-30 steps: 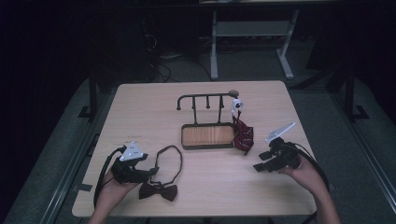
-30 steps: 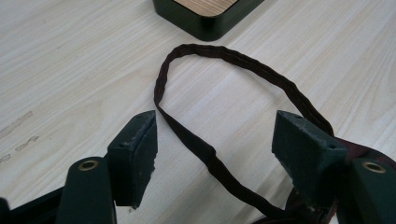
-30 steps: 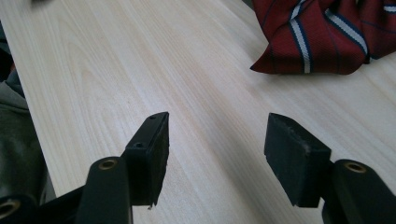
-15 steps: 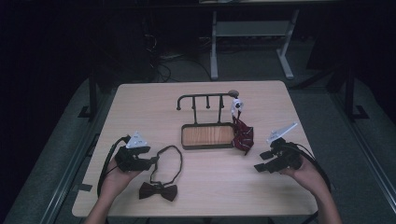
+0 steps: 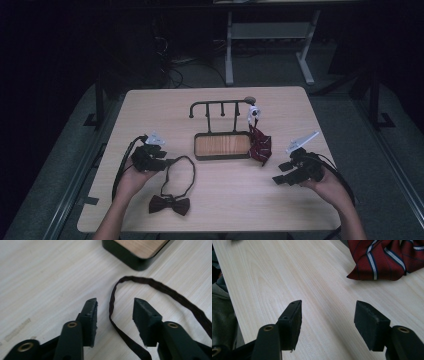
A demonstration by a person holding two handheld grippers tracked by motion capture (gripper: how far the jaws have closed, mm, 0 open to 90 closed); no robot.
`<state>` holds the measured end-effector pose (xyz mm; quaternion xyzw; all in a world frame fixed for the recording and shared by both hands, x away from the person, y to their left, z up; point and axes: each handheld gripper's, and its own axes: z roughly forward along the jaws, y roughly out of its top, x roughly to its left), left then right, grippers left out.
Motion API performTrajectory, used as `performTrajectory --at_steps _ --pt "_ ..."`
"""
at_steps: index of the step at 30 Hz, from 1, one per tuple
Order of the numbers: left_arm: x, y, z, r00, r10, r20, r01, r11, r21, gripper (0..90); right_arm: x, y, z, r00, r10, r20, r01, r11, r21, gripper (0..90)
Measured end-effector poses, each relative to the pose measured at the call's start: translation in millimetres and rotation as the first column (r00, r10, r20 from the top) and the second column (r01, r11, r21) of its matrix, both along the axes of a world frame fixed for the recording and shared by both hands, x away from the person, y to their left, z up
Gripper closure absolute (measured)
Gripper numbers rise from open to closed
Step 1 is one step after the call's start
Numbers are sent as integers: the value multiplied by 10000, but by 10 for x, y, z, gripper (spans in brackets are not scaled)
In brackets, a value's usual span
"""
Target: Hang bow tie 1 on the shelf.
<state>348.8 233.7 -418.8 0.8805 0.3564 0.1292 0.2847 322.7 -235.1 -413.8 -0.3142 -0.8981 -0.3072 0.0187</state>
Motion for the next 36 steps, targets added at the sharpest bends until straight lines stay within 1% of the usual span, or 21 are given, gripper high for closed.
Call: performTrajectory --at_steps 1,2,4,6,9,10,11,12,13,14,15,18,21,23,27,29,32,36 --pt "1 0 -8 10000 -39 -24 39 10000 83 582 -1 0 2 10000 -5 -2 5 10000 -3 390" --pt "0 -4 -20 10000 -2 -21 2 10000 73 590 -3 1 5 10000 -19 -29 19 10000 -10 390" --pt "7 0 -35 9999 -79 -73 81 9996 261 613 6 3 4 10000 65 73 -65 10000 17 390" --pt "20 -5 -61 9999 -70 -140 73 9997 229 616 3 12 13 10000 59 65 -59 10000 17 391" --pt "47 -21 -97 9995 -57 -297 74 9983 577 631 -11 25 22 10000 61 28 -61 10000 2 391" --pt "53 -34 -117 9995 19 -304 -4 9987 501 636 -9 22 21 9998 122 133 -122 9999 -32 391" --pt "68 -34 -125 9992 -107 -373 132 9977 667 642 -15 22 26 9999 88 106 -88 10000 -41 392" --pt "75 -48 -147 9993 -22 -365 47 9977 679 647 -16 20 27 9999 88 119 -87 9999 -50 392" --pt "87 -50 -157 9991 -81 -424 114 9969 773 655 -17 19 27 9999 64 116 -64 10000 -47 393" --pt "93 -56 -170 9988 -91 -480 124 9974 709 664 -16 17 26 9999 63 115 -63 10000 -43 393" --pt "98 -55 -171 9984 -200 -526 246 9958 877 678 -18 16 25 9999 59 118 -59 10000 -35 394" --pt "92 -67 -183 9978 -217 -623 275 9952 940 724 -24 17 28 9999 58 106 -58 10000 1 395" --pt "89 -69 -197 9972 -262 -703 342 9929 1144 754 -34 28 36 9997 163 188 -162 9999 -34 394" --pt "97 -68 -211 9961 -296 -830 390 9927 1140 781 -41 38 37 9996 210 177 -210 9998 -26 395" --pt "107 -81 -248 9944 -341 -996 465 9910 1253 800 -37 47 32 9995 246 202 -245 9997 -51 395" --pt "106 -86 -253 9942 -392 -1002 521 9902 1294 822 -35 50 26 9995 248 198 -247 9997 -54 395" --pt "96 -93 -254 9933 -478 -1056 616 9893 1322 886 -36 50 23 9994 271 206 -270 9996 -50 395" --pt "92 -94 -250 9922 -559 -1111 705 9886 1327 896 -40 40 32 9995 242 192 -242 9997 0 395"
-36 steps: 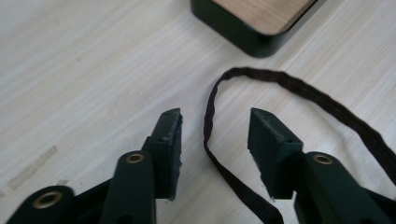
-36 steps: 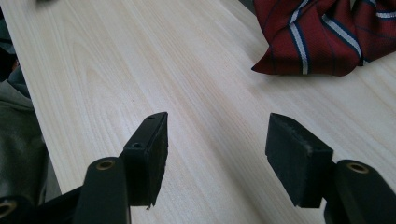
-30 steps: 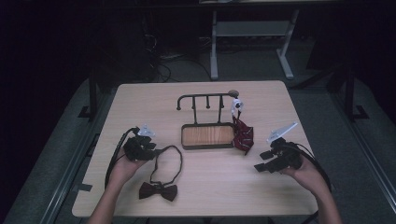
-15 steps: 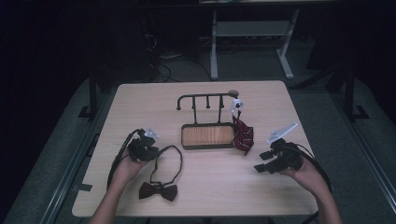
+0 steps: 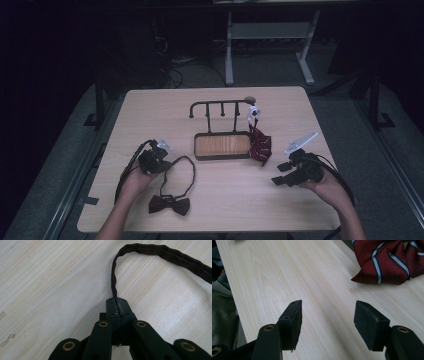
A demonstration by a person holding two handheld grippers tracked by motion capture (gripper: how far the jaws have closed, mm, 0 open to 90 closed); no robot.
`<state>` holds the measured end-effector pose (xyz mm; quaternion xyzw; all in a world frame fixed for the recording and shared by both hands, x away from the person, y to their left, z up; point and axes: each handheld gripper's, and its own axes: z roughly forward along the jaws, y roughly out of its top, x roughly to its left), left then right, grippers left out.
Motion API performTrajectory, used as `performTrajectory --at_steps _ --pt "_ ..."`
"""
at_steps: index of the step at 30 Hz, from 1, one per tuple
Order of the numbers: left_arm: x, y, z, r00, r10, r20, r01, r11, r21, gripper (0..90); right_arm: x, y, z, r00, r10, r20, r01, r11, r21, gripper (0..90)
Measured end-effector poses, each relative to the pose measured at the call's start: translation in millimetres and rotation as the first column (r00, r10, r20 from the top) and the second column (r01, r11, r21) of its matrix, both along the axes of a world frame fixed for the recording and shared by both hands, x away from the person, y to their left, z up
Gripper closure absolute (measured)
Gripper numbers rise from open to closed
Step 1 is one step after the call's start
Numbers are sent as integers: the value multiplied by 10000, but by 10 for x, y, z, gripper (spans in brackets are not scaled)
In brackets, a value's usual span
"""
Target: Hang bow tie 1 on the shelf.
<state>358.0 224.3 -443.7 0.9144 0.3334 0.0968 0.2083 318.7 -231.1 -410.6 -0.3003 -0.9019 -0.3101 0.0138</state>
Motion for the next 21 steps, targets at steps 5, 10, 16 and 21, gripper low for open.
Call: performTrajectory --at_steps 5,10,16,21 --pt "-14 16 17 9999 -124 -88 123 9999 -116 897 2 -14 0 10000 22 23 -22 10000 67 394" --pt "-76 52 112 9997 -211 102 217 9977 -641 897 13 -27 -22 10000 -9 -67 10 9999 109 394" --pt "-143 89 238 9988 -373 302 405 9930 -1112 897 34 -53 -76 9997 -84 -224 88 9998 181 393" --pt "-211 96 342 9962 -658 576 729 9884 -1330 897 31 -72 -75 9995 -182 -265 188 9996 234 391"
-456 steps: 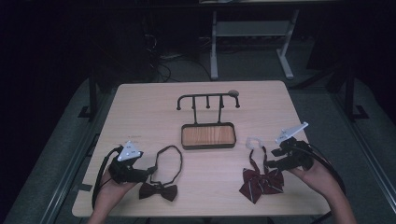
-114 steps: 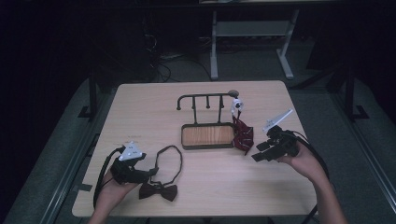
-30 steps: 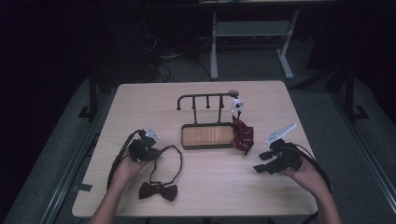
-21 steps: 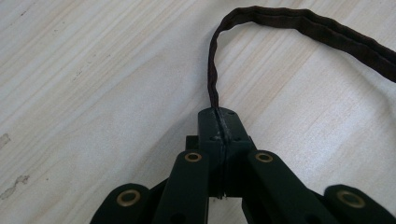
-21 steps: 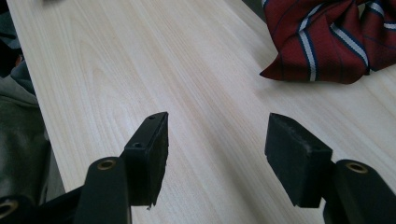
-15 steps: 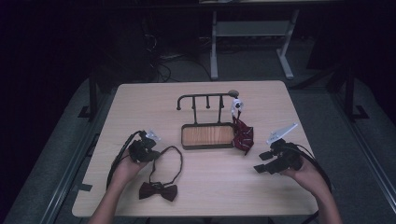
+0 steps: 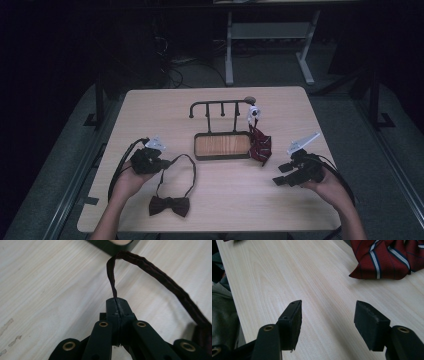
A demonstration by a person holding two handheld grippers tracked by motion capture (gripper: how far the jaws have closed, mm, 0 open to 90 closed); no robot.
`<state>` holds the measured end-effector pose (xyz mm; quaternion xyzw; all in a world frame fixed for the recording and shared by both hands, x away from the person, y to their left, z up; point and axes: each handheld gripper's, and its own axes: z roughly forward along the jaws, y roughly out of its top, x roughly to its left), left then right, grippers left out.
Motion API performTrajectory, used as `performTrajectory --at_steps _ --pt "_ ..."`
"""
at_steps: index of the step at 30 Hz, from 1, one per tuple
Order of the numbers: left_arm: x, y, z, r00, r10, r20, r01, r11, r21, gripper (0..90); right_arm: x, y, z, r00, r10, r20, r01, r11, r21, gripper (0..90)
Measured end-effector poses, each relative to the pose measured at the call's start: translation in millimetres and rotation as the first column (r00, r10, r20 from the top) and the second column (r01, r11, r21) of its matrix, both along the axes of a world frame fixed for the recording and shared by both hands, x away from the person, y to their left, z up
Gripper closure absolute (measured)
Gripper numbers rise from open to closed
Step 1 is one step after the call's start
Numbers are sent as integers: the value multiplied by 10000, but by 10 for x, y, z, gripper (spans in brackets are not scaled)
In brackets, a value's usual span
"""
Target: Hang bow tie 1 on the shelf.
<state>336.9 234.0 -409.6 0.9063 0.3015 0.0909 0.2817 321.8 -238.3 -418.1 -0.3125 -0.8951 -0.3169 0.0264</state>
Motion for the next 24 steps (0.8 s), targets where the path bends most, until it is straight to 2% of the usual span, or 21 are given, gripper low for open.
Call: performTrajectory --at_steps 9,24 --pt "-80 -70 138 9982 -582 109 582 9983 -41 897 2 -17 -4 10000 37 -17 -36 9999 127 388" --pt "-157 -108 317 9933 -1087 389 1093 9939 -152 898 -11 -34 41 9999 17 99 -18 9999 114 387"
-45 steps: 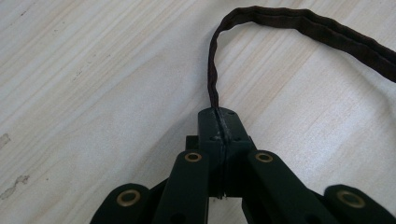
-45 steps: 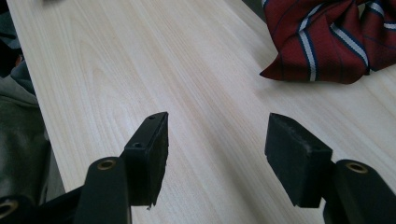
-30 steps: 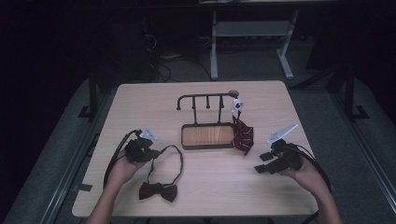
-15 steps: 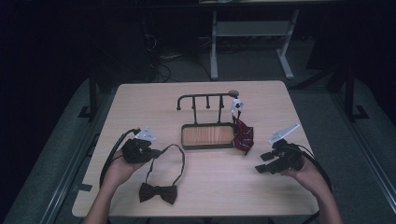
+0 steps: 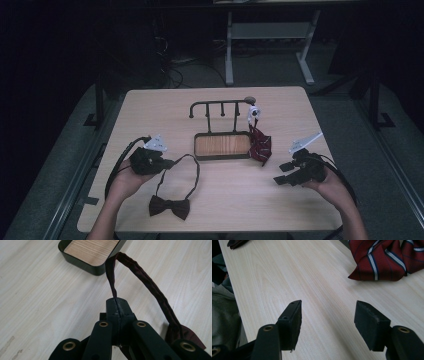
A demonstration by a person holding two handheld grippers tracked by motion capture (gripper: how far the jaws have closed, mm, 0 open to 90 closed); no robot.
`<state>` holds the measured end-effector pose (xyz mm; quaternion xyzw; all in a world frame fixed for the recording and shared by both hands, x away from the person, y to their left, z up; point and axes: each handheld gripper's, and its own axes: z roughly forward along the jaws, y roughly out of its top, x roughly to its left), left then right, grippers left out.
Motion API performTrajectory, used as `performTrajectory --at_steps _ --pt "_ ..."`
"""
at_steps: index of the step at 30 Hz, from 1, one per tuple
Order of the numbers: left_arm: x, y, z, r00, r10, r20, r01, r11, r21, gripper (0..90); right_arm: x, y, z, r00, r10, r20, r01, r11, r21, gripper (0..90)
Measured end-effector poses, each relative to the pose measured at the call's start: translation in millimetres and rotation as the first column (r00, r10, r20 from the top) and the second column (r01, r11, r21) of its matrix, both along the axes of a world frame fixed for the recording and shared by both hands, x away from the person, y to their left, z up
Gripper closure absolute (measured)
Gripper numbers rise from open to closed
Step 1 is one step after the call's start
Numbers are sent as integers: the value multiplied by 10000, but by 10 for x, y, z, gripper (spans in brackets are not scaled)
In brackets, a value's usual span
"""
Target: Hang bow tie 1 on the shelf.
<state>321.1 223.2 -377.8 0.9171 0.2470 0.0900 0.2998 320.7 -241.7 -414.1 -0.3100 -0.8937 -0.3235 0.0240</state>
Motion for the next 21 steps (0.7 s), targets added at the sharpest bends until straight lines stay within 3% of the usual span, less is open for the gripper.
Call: performTrajectory --at_steps 21 --pt "-28 -24 346 9969 -778 138 784 9954 -550 900 3 -34 51 10000 -92 5 92 9999 43 386"
